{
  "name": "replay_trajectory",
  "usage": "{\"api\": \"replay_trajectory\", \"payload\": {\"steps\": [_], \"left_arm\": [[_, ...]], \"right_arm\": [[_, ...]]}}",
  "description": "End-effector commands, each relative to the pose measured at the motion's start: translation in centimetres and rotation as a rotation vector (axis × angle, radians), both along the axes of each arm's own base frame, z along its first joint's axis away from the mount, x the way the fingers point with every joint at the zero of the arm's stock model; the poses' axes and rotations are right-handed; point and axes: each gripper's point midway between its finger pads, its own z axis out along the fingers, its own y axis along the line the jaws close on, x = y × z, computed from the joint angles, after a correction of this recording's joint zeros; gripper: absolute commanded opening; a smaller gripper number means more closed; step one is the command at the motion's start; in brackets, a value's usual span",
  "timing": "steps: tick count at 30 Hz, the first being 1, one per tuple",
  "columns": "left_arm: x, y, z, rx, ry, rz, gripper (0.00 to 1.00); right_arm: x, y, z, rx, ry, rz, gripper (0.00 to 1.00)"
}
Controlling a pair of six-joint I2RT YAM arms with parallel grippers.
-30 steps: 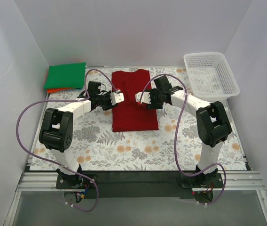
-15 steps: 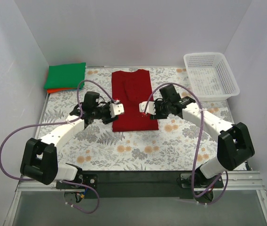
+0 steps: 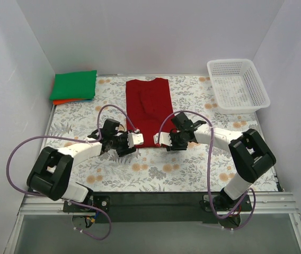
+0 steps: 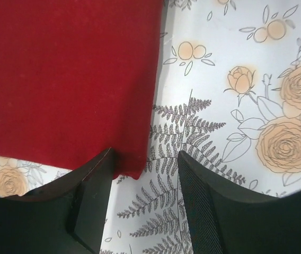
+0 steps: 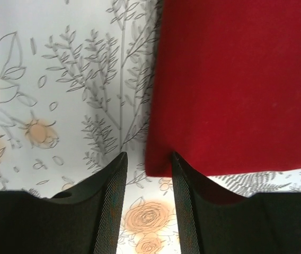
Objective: Fold and stack the t-shirts
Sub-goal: Fold the tshirt
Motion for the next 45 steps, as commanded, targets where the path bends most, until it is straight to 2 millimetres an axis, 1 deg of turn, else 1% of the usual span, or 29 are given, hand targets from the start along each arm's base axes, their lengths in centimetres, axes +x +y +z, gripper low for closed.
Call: {"api": "replay_trajectory", "payload": {"steps": [1,5,9,10,11,12,13,15,16,17,19,20,22,23,28,29,30,31,32,33,34,35,37,38,39,41,42,44,45], "left_arm": [[0.4,0.2,-1.6,0.034,-0.027,-0.012,0.49],[0.8,0.5,-2.8,0.063,-0.014,0.003,0.44],[0.8,0.6,-3.1,0.076,0.005,0.008,0.2],[0.9,0.5,-2.9,0.08,0.019,0.008,0.1],[1.0,0.4,-2.4,0.076,0.011,0.009,0.05],[0.9,0.5,-2.1,0.079,0.019,0.011,0.02],[1.1,0.6,-1.5,0.075,0.01,0.015,0.0],[2.2,0.4,0.7,0.044,-0.029,0.022,0.0],[2.2,0.8,1.3,0.041,-0.018,0.031,0.0],[3.1,0.5,2.8,0.022,-0.041,0.034,0.0],[3.2,0.7,4.2,0.012,-0.038,0.036,0.0],[3.5,0.5,5.2,0.005,-0.051,0.03,0.0],[2.9,0.5,6.3,-0.004,-0.058,0.009,0.0],[2.5,0.4,6.9,-0.008,-0.063,-0.004,0.0],[2.0,1.2,7.9,0.022,-0.099,-0.019,0.0],[1.6,1.2,8.2,0.02,-0.093,-0.029,0.0],[0.3,1.5,8.0,0.03,-0.043,-0.043,0.0],[-0.5,1.1,9.1,0.008,-0.046,-0.071,0.0],[-1.4,1.0,9.4,0.004,-0.032,-0.086,0.0],[-3.0,1.3,9.1,0.018,0.014,-0.102,0.0],[-4.5,1.1,8.9,0.019,0.029,-0.133,0.0],[-5.6,1.1,9.5,0.002,0.022,-0.15,0.0],[-8.6,1.4,9.1,0.006,0.08,-0.19,0.0],[-10.0,1.6,9.2,-0.006,0.088,-0.211,0.0],[-11.7,2.0,8.9,0.001,0.144,-0.225,0.0],[-13.3,2.0,9.5,-0.016,0.179,-0.244,0.0],[-14.2,2.0,10.1,-0.035,0.218,-0.235,0.0],[-14.1,1.7,10.8,-0.048,0.247,-0.208,0.0],[-13.2,1.5,11.3,-0.041,0.249,-0.192,0.0]], "right_arm": [[0.8,0.4,-0.5,0.01,-0.029,-0.012,0.45],[0.8,0.1,-1.4,-0.005,-0.024,-0.02,0.41],[1.4,0.1,-1.4,-0.01,-0.037,-0.037,0.19],[1.8,0.3,-0.9,-0.004,-0.05,-0.044,0.05],[2.1,0.3,-0.4,-0.002,-0.063,-0.05,0.01],[2.3,0.4,0.1,0.006,-0.073,-0.052,0.01],[2.3,0.3,0.6,0.005,-0.071,-0.055,0.01],[3.3,0.8,2.9,0.042,-0.101,-0.071,0.01],[3.2,0.5,3.3,0.038,-0.087,-0.078,0.01],[3.9,1.0,5.0,0.07,-0.107,-0.08,0.01],[4.3,0.9,6.3,0.082,-0.109,-0.097,0.01],[4.5,1.0,7.5,0.095,-0.112,-0.097,0.01],[4.2,1.1,8.6,0.11,-0.103,-0.098,0.01],[3.6,1.1,9.3,0.125,-0.083,-0.098,0.01],[2.0,0.5,10.6,0.131,-0.037,-0.132,0.01],[1.4,0.5,11.3,0.152,-0.026,-0.134,0.01],[0.3,0.1,11.2,0.141,0.007,-0.136,0.01],[-0.4,0.0,11.2,0.141,0.023,-0.132,0.01],[-1.4,-0.2,11.8,0.15,0.027,-0.131,0.01],[-2.5,0.0,11.9,0.149,0.038,-0.111,0.01],[-4.1,-0.6,11.1,0.124,0.079,-0.104,0.01],[-5.2,-0.8,11.6,0.136,0.079,-0.093,0.01],[-8.3,-0.9,11.1,0.117,0.128,-0.059,0.01],[-10.3,-0.9,10.8,0.116,0.143,-0.018,0.01],[-11.4,-1.0,10.9,0.117,0.157,-0.016,0.01],[-12.7,-1.0,11.8,0.142,0.157,0.002,0.01],[-12.7,-0.9,12.2,0.153,0.157,-0.003,0.01],[-12.5,-0.8,12.9,0.151,0.154,-0.014,0.01],[-11.8,-0.5,13.8,0.169,0.138,-0.021,0.01]]}}
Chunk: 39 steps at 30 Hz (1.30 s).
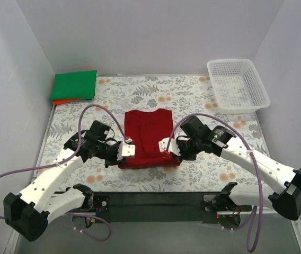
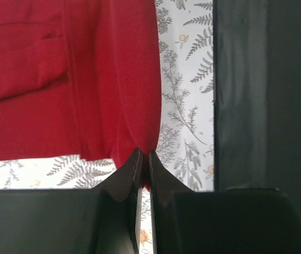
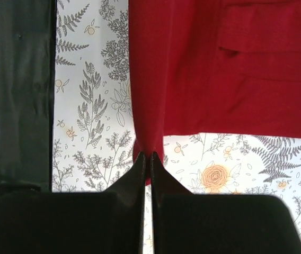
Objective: Fold and stack the t-shirts
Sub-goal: Fold the tshirt
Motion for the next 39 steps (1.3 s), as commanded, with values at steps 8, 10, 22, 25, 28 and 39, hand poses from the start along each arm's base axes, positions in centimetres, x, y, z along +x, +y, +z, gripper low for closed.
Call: {"api": "replay_trajectory", "payload": {"steps": [8,10,22,25,28,39], "left_arm": [[10.4,-0.3,2.1,-0.044,0.109,0.137,0.0],[13.8,-0.1,2.6,-0.051,0.078,0.156,0.0],[25.6,0.4,-7.8,0.007,0.151,0.336,0.0],[25.1,0.5,-9.7,0.018,0.177,0.341,0.0],[23.6,0.5,-10.8,0.032,0.207,0.338,0.0],[9.3,-0.3,-10.8,0.071,0.305,0.199,0.0]], "right_arm": [[8.8,0.5,1.5,-0.019,0.0,-0.064,0.01],[11.0,0.9,1.8,-0.018,-0.027,-0.058,0.01],[22.5,2.5,-8.2,-0.09,0.122,-0.111,0.01],[22.3,2.8,-9.6,-0.085,0.166,-0.139,0.01],[21.0,2.4,-11.3,-0.098,0.218,-0.161,0.01],[7.8,1.3,-9.7,-0.08,0.372,-0.153,0.01]]}}
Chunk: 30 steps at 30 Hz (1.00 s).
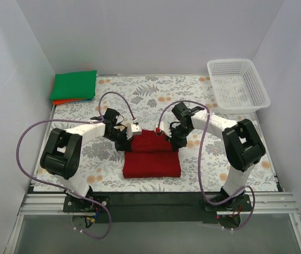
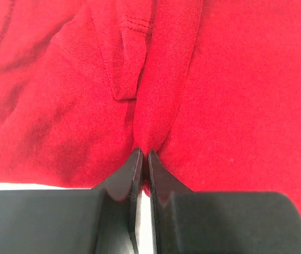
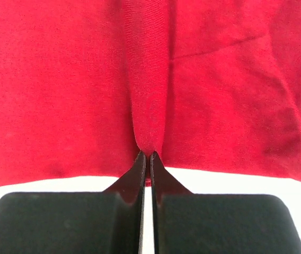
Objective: Fold and stack the t-shirts
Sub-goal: Fold the tshirt
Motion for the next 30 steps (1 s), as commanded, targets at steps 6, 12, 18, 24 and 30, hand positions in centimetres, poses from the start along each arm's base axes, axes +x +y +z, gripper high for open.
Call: {"api": "replay_trajectory", "payload": {"steps": [6,12,18,24,30], "left_arm": [[-6.6,0.2,3.3,-0.03,0.033,-0.062,0.21],[-6.8,-3.4,8.7,-0.171,-0.125,-0.131,0.36],[-6.3,-8.0,9.0,-0.197,-0.19,-0.135,0.38],[-5.1,-10.4,7.1,-0.168,-0.157,-0.127,0.36],[-4.8,-10.5,4.7,-0.124,-0.179,-0.132,0.36]], "right_arm": [[-7.2,0.7,5.8,0.103,0.241,-0.116,0.43],[-3.6,3.9,11.2,0.281,0.344,-0.226,0.38],[-0.7,7.4,10.6,0.338,0.508,-0.255,0.28],[0.9,9.7,8.3,0.355,0.652,-0.298,0.22],[0.9,11.2,5.7,0.342,0.788,-0.348,0.2]]}}
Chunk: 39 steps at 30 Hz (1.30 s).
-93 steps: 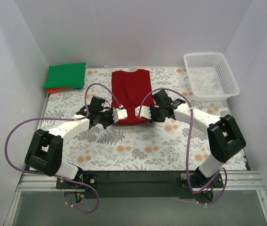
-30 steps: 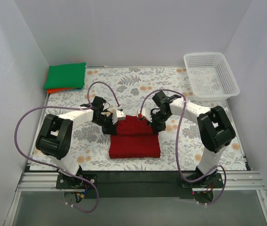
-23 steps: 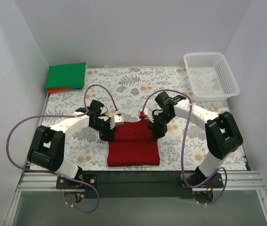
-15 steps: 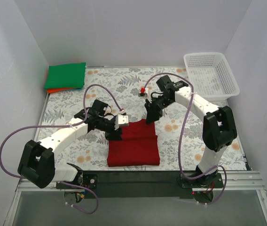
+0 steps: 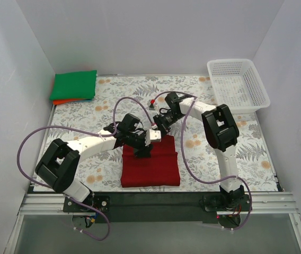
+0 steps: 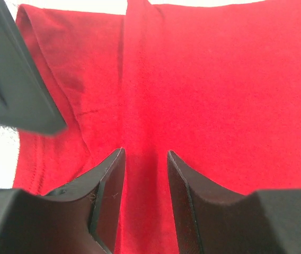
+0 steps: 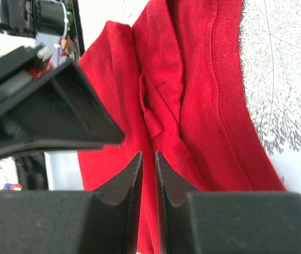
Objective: Fold and stack the t-shirts
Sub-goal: Fold the tshirt
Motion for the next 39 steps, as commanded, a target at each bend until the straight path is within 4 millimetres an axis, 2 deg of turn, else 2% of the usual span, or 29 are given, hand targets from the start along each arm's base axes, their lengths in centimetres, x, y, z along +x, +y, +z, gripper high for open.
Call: {"api": "replay_trajectory", "payload": {"steps": [1,9,13,14,16,17,22,27,31,35,39], "left_arm": [[0.9,-0.9,-0.1,-0.01,-0.057,0.005,0.36],[0.5,-0.1,-2.6,0.052,-0.036,0.021,0.33],[0.4,0.1,-2.9,0.061,-0.022,0.031,0.25],[0.2,0.0,-2.6,0.051,-0.021,0.026,0.16],[0.1,-0.2,-1.5,0.027,-0.041,0.019,0.09],[0.1,-0.4,-1.1,0.018,-0.049,0.017,0.01],[0.0,-0.7,2.0,-0.029,-0.095,0.015,0.0],[1.6,-0.8,3.8,-0.033,-0.177,0.042,0.0],[3.1,-0.6,4.4,-0.024,-0.229,0.052,0.0],[5.7,-0.4,4.6,-0.023,-0.277,0.073,0.0],[7.8,-0.2,3.3,-0.006,-0.306,0.09,0.0]], "right_arm": [[0.5,1.9,1.2,0.066,0.047,-0.015,0.2],[-0.4,3.3,-0.6,0.049,0.063,0.005,0.19],[-1.2,3.7,-2.1,0.028,0.071,0.008,0.18],[-1.5,3.6,-3.0,0.014,0.077,0.01,0.18],[-1.9,3.3,-4.2,-0.006,0.094,0.01,0.17],[-2.1,3.1,-4.9,-0.015,0.097,0.01,0.16],[-2.9,2.3,-7.1,-0.053,0.112,0.012,0.13],[-4.2,1.7,-8.0,-0.062,0.138,0.021,0.12],[-4.6,1.5,-8.2,-0.063,0.146,0.026,0.12],[-5.2,1.5,-8.2,-0.059,0.158,0.033,0.12],[-5.2,1.5,-7.9,-0.059,0.156,0.032,0.12]]}}
